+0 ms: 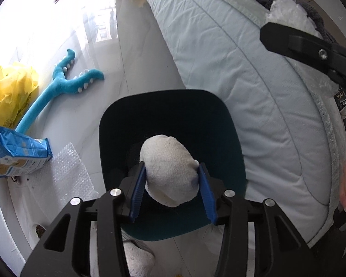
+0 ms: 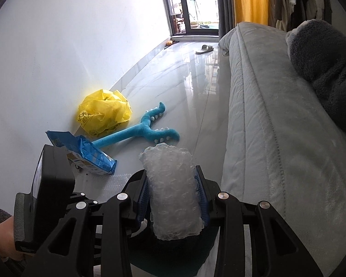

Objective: Collect trash
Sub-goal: 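Open the left tool over the bin while the right tool opens to drop the bubble wrap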

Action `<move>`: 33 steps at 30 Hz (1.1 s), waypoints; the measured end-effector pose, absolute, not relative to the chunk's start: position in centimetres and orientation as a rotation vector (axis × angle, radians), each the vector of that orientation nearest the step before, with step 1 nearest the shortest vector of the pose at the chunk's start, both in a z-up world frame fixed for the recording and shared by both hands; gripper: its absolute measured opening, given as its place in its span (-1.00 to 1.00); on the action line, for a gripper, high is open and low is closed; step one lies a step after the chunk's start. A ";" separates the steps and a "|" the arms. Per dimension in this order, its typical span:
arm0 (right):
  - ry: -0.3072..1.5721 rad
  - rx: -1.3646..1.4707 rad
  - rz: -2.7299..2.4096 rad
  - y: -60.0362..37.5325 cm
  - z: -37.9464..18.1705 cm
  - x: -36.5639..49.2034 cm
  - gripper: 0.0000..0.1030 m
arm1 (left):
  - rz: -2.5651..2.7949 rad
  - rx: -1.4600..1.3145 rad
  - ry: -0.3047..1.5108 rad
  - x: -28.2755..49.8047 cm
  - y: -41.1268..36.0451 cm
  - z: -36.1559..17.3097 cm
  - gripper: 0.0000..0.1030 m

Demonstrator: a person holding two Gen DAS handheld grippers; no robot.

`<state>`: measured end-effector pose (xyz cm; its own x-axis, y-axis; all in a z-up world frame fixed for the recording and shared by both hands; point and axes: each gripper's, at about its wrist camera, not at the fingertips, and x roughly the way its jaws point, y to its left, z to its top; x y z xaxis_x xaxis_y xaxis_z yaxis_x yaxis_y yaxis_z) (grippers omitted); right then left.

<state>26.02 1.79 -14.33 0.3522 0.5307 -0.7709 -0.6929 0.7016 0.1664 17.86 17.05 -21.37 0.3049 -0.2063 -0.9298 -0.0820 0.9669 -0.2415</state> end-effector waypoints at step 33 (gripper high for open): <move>1.191 -0.277 0.758 6.0 -24.5 27.1 -0.27 | 0.066 -0.126 0.641 14.7 20.9 -6.4 0.52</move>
